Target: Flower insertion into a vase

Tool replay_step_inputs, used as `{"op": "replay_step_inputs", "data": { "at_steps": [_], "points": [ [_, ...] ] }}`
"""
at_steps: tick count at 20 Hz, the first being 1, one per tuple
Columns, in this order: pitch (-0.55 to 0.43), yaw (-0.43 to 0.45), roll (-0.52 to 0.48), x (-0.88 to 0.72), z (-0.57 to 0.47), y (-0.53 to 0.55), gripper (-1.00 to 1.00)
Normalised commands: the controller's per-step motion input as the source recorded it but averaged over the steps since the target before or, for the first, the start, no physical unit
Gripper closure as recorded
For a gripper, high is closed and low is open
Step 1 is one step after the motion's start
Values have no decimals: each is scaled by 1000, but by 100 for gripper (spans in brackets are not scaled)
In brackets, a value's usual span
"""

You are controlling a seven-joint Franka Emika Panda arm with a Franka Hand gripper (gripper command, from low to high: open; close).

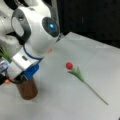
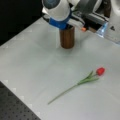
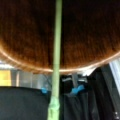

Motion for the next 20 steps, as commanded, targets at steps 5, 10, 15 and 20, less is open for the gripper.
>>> {"op": "replay_step_inputs", "data": {
  "at_steps": [5,10,15,20],
  "points": [
    [153,-116,38,455,155,204,-100],
    [-52,-98,82,394,144,239,-100],
    [-260,-109,217,261,161,268,-100],
    [-535,-11,317,89,114,271,-100]
  ]
}}
